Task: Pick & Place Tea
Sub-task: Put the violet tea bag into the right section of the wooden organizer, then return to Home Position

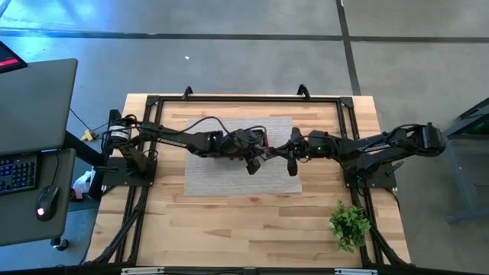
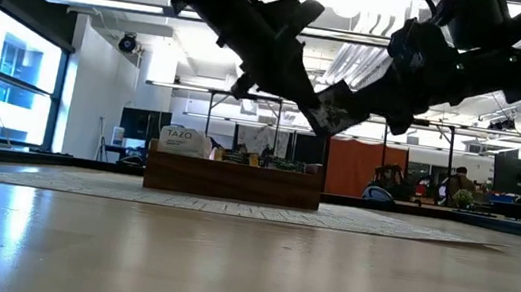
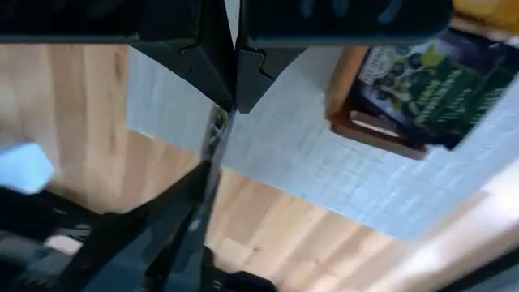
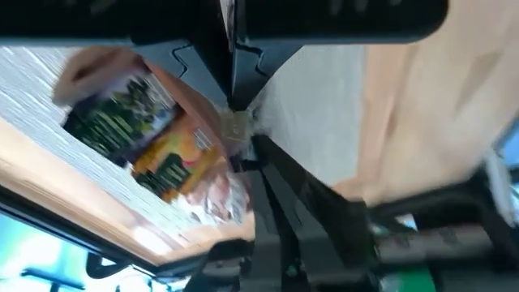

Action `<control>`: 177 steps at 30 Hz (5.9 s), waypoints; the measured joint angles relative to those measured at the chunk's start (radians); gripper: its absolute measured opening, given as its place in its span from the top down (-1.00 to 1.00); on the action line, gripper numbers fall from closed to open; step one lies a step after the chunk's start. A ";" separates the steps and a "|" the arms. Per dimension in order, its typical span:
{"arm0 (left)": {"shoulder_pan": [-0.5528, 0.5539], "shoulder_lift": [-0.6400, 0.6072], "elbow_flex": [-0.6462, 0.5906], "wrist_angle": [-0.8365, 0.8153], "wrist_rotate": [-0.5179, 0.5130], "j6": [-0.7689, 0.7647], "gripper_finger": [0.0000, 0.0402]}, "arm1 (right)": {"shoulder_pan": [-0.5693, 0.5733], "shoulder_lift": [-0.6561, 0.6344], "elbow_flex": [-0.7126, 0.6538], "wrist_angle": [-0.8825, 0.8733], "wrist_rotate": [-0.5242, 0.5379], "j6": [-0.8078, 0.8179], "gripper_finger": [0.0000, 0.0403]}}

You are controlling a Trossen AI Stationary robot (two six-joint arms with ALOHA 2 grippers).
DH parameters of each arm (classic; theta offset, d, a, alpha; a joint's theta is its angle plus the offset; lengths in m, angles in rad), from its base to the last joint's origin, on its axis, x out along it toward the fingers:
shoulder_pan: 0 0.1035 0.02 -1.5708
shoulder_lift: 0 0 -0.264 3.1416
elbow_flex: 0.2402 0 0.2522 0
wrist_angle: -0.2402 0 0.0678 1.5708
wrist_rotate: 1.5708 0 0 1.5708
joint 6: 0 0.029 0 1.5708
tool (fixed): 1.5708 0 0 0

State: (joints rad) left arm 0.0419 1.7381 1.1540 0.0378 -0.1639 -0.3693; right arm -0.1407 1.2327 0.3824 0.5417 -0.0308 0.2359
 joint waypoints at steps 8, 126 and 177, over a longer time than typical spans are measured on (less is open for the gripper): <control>0.005 0.002 0.033 -0.083 0.044 0.051 1.00 | 0.014 0.000 0.000 -0.024 0.070 -0.048 1.00; -0.180 -0.445 0.166 -1.390 -0.666 -0.501 1.00 | -0.050 0.578 0.734 -0.657 0.140 -0.575 0.99; -0.551 -1.587 -0.883 -0.110 -0.420 0.342 1.00 | -0.201 -1.198 -0.188 -0.499 -0.294 -0.291 0.96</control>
State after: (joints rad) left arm -0.5088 0.1510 0.2713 -0.0722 -0.5835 -0.0273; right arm -0.3412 0.0351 0.1944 0.0429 -0.3249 -0.0553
